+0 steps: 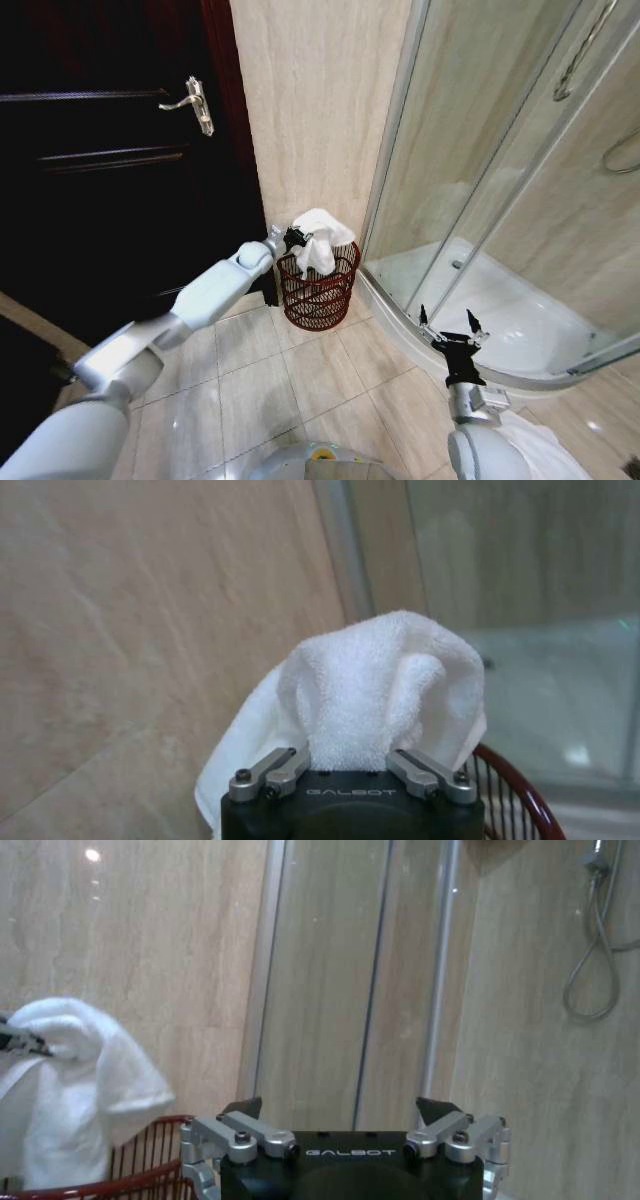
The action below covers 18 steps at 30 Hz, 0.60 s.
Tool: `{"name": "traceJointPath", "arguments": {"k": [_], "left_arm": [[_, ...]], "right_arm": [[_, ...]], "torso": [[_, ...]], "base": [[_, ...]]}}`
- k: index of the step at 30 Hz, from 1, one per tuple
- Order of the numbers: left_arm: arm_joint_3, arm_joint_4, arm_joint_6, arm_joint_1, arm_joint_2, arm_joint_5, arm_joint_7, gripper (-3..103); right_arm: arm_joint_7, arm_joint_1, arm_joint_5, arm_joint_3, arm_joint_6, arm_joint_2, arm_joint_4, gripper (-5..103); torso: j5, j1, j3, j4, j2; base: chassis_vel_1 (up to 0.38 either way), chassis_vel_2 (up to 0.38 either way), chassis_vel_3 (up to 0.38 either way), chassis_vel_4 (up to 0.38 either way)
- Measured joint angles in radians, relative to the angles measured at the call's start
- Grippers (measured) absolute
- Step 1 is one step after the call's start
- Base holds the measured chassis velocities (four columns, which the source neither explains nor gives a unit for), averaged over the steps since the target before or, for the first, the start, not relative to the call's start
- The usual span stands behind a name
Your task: Discard the used towel into the hamper.
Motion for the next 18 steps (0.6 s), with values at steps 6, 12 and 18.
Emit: {"name": "traceJointPath", "arguments": {"k": [6, 12, 18], "left_arm": [[0.037, 0.158, 0.014, -0.083, -0.11, 0.038, 0.1, 14], [0.053, 0.274, 0.014, -0.114, -0.204, 0.09, 0.123, 14], [0.074, 0.358, 0.075, -0.139, -0.262, 0.188, 0.127, 17]], "right_arm": [[0.005, -0.002, 0.002, -0.001, 0.016, 0.0, 0.003, 100], [0.003, -0.001, 0.001, -0.002, 0.024, 0.0, -0.002, 100], [0.005, 0.003, 0.027, 0.015, 0.019, 0.0, 0.006, 100]], "torso": [[0.0001, 0.0, 0.0, -0.0004, 0.0], [0.0002, 0.0, 0.0, -0.0007, 0.0], [0.0, 0.0, 0.0, 0.0, 0.0]], "base": [[0.0, 0.0, 0.0, 0.0], [0.0, 0.0, 0.0, 0.0], [0.0, 0.0, 0.0, 0.0]]}}
